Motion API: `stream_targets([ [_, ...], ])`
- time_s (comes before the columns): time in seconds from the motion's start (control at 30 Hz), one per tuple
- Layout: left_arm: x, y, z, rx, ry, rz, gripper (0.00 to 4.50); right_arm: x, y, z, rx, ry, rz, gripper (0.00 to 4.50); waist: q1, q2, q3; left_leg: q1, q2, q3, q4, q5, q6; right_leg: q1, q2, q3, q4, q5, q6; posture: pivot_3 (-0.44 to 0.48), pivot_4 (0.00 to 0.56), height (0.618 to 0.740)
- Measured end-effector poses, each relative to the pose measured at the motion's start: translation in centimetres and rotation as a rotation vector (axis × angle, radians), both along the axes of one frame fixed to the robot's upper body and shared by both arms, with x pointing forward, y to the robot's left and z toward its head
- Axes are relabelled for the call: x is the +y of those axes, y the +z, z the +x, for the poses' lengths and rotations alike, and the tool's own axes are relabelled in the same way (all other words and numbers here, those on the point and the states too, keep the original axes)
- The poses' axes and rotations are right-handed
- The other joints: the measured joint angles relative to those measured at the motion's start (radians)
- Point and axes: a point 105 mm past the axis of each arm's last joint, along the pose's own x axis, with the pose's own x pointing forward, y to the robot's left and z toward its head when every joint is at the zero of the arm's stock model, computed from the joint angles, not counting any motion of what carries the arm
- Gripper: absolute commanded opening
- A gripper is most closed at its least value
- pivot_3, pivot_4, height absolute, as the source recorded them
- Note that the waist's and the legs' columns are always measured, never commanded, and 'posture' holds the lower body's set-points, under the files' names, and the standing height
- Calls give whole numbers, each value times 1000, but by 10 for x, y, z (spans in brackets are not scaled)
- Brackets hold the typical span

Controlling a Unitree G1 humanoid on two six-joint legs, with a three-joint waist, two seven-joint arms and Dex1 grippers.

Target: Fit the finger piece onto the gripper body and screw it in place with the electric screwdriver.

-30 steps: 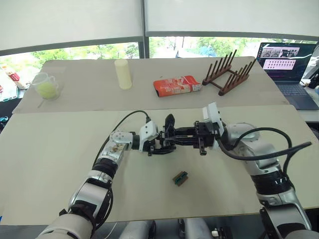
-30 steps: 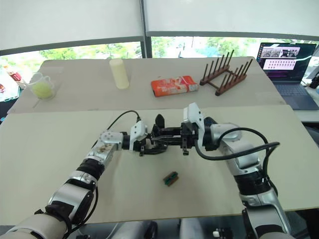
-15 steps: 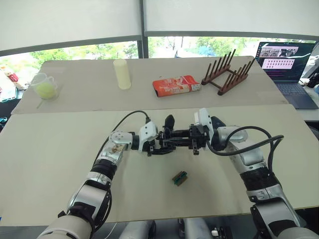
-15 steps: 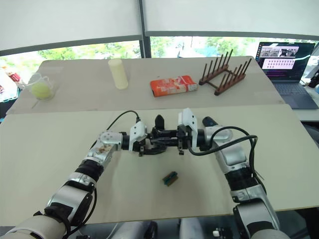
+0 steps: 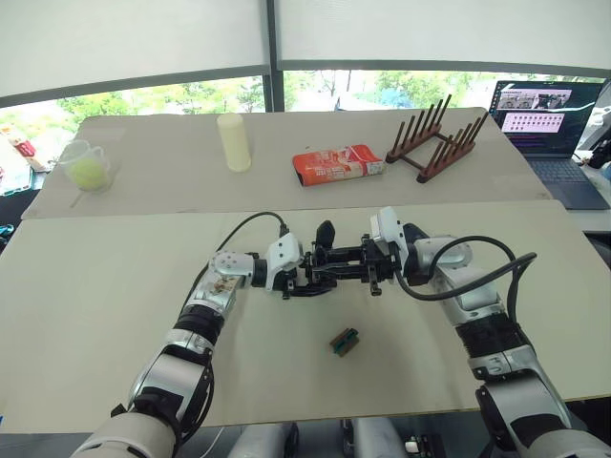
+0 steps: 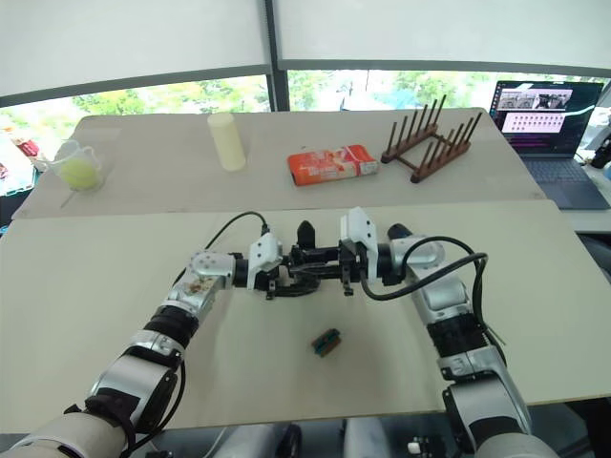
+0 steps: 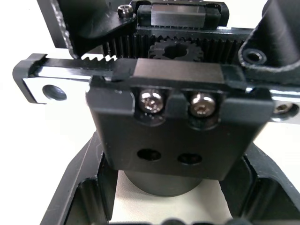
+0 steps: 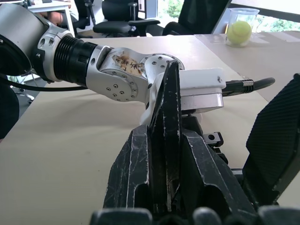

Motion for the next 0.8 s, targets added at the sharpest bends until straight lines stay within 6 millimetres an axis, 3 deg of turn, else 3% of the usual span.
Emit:
stream_targets([
  [0.8,2,-3,0,13,21,2,2347,-2,-11,9,94,62,-2,386,-4,4,-4,4,0,0,-1,0,0,4,0,0,0,0,0,0,150,740],
])
